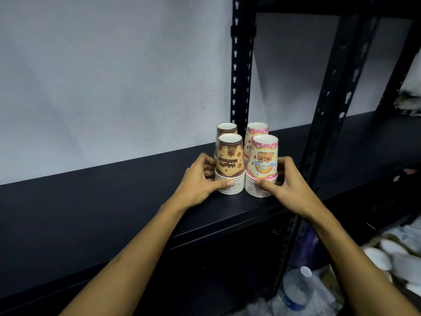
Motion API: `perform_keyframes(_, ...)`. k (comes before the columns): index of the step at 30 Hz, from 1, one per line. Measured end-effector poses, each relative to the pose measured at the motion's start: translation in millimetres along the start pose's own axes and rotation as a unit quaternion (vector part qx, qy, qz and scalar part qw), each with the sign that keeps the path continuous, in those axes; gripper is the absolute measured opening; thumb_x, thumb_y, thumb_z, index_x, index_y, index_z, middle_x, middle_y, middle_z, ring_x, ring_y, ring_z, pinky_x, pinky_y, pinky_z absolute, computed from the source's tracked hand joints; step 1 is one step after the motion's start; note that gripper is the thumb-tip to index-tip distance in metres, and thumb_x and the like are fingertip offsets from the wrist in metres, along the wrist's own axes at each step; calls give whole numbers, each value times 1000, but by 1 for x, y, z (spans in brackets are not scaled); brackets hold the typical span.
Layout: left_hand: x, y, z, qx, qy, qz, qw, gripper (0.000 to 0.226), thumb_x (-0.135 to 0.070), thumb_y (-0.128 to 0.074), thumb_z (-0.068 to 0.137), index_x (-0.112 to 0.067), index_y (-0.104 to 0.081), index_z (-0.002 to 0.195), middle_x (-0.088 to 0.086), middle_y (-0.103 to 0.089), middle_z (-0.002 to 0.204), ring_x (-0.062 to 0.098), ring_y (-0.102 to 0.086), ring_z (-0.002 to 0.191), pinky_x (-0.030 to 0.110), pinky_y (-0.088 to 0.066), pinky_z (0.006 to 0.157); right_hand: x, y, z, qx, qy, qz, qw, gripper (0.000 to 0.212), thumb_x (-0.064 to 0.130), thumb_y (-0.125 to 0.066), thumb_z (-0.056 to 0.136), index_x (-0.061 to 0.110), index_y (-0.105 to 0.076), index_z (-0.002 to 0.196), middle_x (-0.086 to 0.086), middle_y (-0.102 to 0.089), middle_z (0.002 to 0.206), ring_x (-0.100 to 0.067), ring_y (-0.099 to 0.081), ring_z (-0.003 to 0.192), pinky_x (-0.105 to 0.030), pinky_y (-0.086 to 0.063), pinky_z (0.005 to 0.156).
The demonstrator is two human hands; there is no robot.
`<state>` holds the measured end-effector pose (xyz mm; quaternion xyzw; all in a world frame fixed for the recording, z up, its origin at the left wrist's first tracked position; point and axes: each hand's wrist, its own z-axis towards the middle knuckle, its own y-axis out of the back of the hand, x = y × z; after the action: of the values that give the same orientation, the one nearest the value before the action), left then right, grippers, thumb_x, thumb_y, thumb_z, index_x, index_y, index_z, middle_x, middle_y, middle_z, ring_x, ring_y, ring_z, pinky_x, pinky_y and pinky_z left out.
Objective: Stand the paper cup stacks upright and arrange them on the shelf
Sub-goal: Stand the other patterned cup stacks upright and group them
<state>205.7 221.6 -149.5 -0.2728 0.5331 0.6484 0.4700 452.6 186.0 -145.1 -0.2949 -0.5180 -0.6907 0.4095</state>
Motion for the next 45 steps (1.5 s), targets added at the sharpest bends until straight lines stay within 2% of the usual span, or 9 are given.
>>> perform_keyframes(9,-2,-4,-6,-16,-3,-6,1000,62,-33,-93,67,-21,-52,112,-8,-67,119,1,-64,108,22,-57,89,-6,0,5,3,6,21,1000,56,24,-80,83,22,-45,127,18,-60,118,9,-59,106,-14,-46,82)
perform_keyframes(18,-6,-6,-13,-37,-6,-3,999,61,-35,-91,69,-22,-51,113,-12,-65,114,-1,-64,104,13,-55,80,-10,-2,4,4,20,46,999,61,20,-78,85,20,-47,137,11,-63,126,4,-61,113,-18,-49,90)
perform_keyframes(21,-5,-5,-14,-43,-9,-7,999,61,-35,-92,68,-22,-52,113,-9,-67,116,2,-66,104,19,-57,85,-12,-3,3,2,23,49,999,63,19,-77,85,19,-46,140,9,-64,128,-1,-62,114,-24,-50,95)
perform_keyframes(26,-4,-6,-15,-40,-12,0,999,61,-36,-91,69,-23,-52,114,-10,-67,118,0,-65,105,17,-55,83,-11,-6,2,6,27,53,998,63,20,-75,88,22,-45,143,10,-64,130,1,-63,114,-26,-50,98)
perform_keyframes(31,-4,-5,-16,-31,-1,13,999,66,-43,-90,69,-27,-50,119,-10,-66,121,0,-64,107,22,-55,90,-7,-10,-5,2,29,28,999,60,26,-70,92,32,-44,145,26,-60,125,14,-57,113,-17,-42,96)
perform_keyframes(35,-7,-4,-19,-25,18,38,999,75,-48,-88,69,-27,-46,129,-12,-63,121,0,-62,105,26,-53,96,-9,-20,-15,-11,17,-21,1000,69,47,-69,88,38,-35,148,19,-57,138,-1,-55,124,-30,-42,106)
perform_keyframes(38,-8,-4,-24,-14,48,89,995,94,-57,-86,67,-23,-39,141,-4,-58,138,9,-58,119,27,-46,100,-16,-35,-26,-68,14,-143,987,90,66,-60,83,25,-23,154,0,-41,156,-21,-37,144,-47,-32,117)
perform_keyframes(41,-10,-8,-39,-4,86,248,965,103,-74,-70,74,-19,-29,152,5,-45,154,25,-45,139,42,-41,111,-16,-47,-37,-101,-6,-210,973,94,58,-56,91,9,-13,158,-12,-24,165,-26,-17,154,-44,-18,124)
perform_keyframes(45,-13,-12,-61,11,92,380,920,91,-73,-37,93,-11,-24,158,8,-24,166,24,-18,154,42,-17,125,-11,-59,-51,-138,-41,-237,961,87,54,-49,96,3,-17,157,-16,-20,165,-26,-8,156,-41,-10,126)
